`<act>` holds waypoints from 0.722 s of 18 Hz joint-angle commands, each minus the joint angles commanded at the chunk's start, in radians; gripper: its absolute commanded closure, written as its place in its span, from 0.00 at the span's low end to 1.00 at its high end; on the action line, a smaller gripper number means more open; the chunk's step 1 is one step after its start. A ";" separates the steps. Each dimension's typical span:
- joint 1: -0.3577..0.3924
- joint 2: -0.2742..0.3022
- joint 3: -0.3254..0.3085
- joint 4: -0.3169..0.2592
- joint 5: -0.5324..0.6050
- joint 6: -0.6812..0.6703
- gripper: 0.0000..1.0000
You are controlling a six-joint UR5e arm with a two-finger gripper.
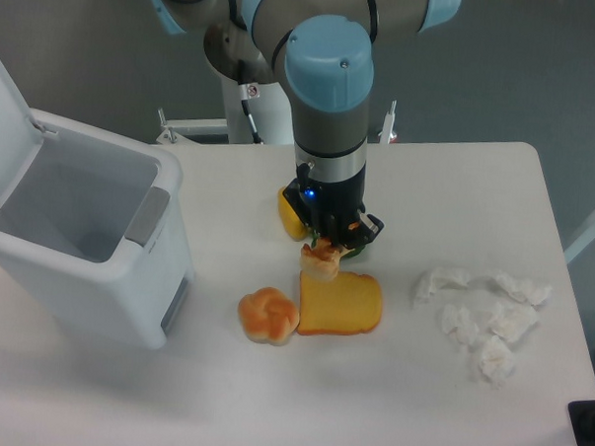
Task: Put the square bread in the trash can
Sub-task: 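Grasp the small round bread bun beside the peppers and lift it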
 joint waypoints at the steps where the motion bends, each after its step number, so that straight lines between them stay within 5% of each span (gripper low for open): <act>1: 0.000 0.000 -0.002 0.000 0.003 0.000 0.82; 13: 0.005 0.009 0.037 0.018 -0.067 -0.008 0.81</act>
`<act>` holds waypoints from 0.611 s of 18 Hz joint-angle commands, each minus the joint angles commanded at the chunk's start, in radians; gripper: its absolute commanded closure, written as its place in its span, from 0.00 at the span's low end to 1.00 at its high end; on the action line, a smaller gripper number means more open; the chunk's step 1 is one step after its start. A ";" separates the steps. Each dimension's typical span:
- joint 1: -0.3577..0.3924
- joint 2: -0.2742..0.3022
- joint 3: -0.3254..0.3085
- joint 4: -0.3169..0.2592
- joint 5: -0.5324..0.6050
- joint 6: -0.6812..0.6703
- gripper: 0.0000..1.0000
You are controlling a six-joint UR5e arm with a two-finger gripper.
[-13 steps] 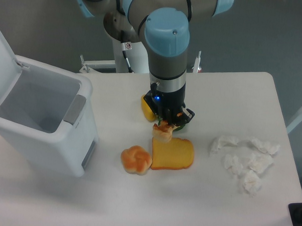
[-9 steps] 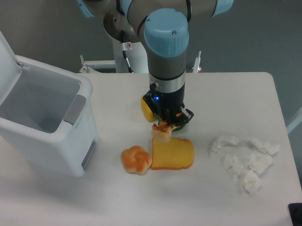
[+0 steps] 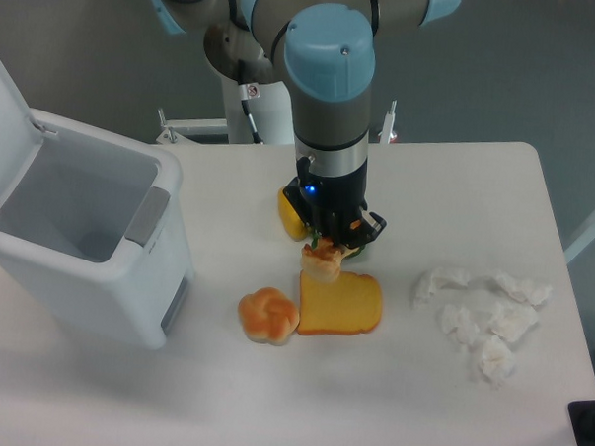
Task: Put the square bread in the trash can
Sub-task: 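Grasp the small round bread bun beside the peppers and lift it, then carry the held bun over to the open white trash can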
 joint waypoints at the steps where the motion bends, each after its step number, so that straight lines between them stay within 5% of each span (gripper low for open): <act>1: -0.002 0.020 -0.006 0.000 -0.044 0.000 0.81; 5: -0.014 0.158 -0.063 0.000 -0.161 -0.093 0.81; 11: -0.093 0.255 -0.089 0.002 -0.250 -0.280 0.74</act>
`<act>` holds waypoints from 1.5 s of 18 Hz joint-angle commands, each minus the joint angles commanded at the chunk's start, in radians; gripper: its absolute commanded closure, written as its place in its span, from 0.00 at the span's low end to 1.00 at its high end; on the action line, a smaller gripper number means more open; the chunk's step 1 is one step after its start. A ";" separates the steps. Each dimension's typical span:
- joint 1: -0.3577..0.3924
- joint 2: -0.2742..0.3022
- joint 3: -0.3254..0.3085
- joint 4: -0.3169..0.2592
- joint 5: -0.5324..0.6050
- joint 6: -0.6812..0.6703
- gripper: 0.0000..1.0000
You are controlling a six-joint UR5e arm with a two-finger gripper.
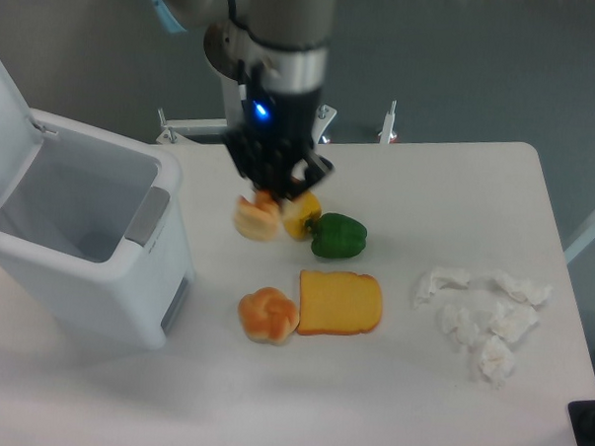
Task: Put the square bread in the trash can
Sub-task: 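Carry the held bun over to the open white trash can, then lower the held bun into the trash can opening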
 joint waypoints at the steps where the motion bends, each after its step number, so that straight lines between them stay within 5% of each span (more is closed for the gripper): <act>1: -0.021 0.006 -0.006 0.002 -0.008 -0.042 0.74; 4: -0.104 0.005 -0.008 0.014 -0.017 -0.131 0.74; 8: -0.182 -0.024 -0.034 0.109 -0.023 -0.235 0.64; 16: -0.258 -0.057 -0.063 0.117 -0.023 -0.287 0.45; 18: -0.269 -0.067 -0.063 0.123 -0.023 -0.275 0.24; 19: -0.273 -0.073 -0.063 0.123 -0.023 -0.272 0.00; 27: -0.299 -0.087 -0.061 0.118 -0.029 -0.271 0.00</act>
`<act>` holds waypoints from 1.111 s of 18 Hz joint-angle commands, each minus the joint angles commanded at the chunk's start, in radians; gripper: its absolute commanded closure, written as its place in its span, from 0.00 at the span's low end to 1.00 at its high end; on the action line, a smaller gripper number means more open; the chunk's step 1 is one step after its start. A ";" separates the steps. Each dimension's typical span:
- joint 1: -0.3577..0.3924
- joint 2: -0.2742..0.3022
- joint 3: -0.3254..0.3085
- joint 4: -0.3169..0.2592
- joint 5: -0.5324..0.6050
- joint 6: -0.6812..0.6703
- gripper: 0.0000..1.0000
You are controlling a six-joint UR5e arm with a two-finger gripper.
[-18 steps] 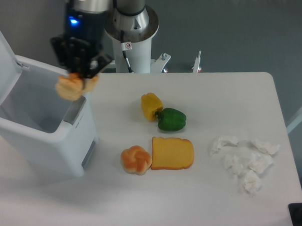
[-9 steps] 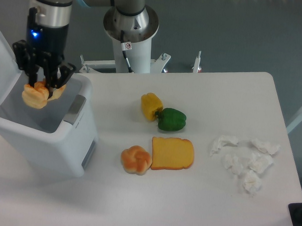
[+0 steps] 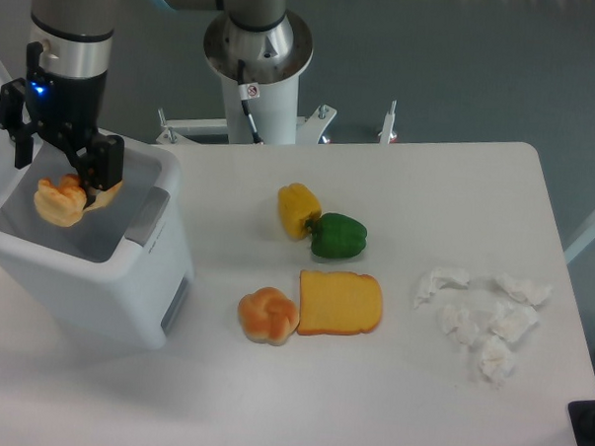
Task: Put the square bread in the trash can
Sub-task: 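Lower the held bun into the trash can opening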
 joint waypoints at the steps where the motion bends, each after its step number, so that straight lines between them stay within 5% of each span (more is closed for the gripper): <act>1: 0.000 -0.002 0.000 0.000 0.002 0.000 0.00; 20: 0.054 -0.035 0.009 0.090 0.006 0.003 0.00</act>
